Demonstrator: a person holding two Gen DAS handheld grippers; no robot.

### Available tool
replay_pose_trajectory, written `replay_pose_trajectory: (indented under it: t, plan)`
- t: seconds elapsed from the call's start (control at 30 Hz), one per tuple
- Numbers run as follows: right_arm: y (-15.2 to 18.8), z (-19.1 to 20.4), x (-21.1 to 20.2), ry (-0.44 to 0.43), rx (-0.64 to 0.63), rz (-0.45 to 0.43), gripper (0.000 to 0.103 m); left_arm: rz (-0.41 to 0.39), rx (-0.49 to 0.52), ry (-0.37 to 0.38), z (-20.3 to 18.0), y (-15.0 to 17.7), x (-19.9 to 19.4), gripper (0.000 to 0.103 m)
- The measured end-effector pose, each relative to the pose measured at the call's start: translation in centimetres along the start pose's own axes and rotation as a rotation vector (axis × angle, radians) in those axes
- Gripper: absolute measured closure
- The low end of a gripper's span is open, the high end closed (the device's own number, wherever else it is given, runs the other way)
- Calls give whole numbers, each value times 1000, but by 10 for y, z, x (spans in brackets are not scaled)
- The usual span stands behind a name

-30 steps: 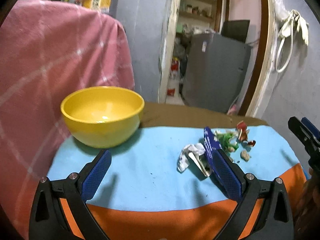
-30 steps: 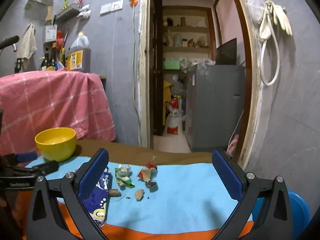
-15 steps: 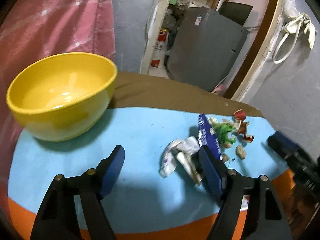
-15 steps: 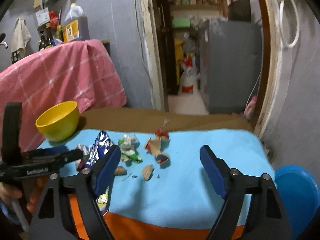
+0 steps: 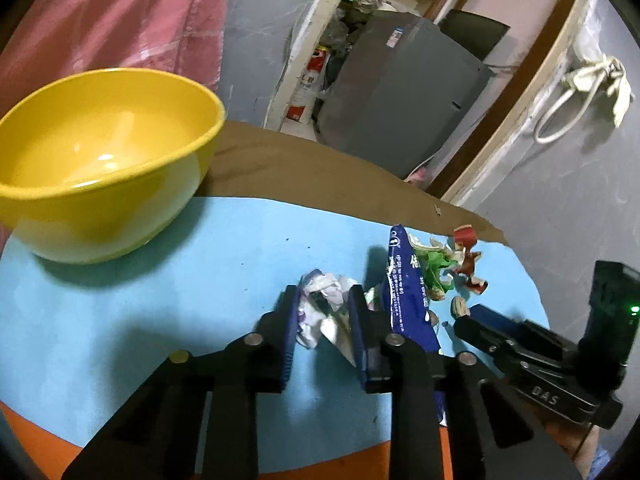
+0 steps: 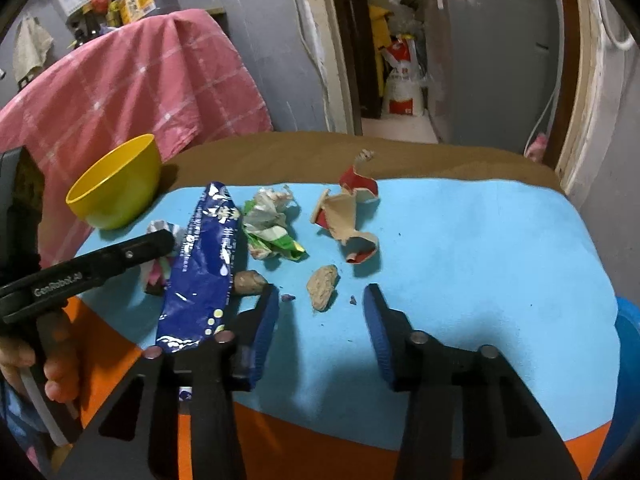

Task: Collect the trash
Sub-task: 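Grasp a peanut shell with the right gripper while the left grasps white paper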

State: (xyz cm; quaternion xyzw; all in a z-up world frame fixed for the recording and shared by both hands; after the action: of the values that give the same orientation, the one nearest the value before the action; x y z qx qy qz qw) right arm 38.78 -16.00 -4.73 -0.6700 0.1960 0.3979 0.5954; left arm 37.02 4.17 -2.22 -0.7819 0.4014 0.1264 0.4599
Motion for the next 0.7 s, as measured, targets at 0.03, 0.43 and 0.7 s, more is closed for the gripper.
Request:
replay_pose_trajectory:
  t: [0.03,0.43,0.7]
  plan:
    - [0,0,3,-4,5,12,68,-5,-16,9,2,-1,-2,85]
    - [0,1,5,-31,5,12,92,-92,-92,42,13,-5,-23,90]
    - [-1,-3,-6,-54,28,-43,92,-150,-85,6,12,2,-35,93]
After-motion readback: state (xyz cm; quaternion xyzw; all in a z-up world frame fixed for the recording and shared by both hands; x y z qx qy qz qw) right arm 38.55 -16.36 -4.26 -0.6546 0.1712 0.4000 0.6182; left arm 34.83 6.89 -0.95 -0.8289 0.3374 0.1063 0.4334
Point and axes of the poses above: each gripper's, at about its wrist camera, not at the fingertips, and x roughly the way its jaws point, z to its left, y to its underside, the point moved 4 cm from there along x, roughly the way its jaws point, and after that the axes turned 13 degrees about y, right-handed, at the moved point
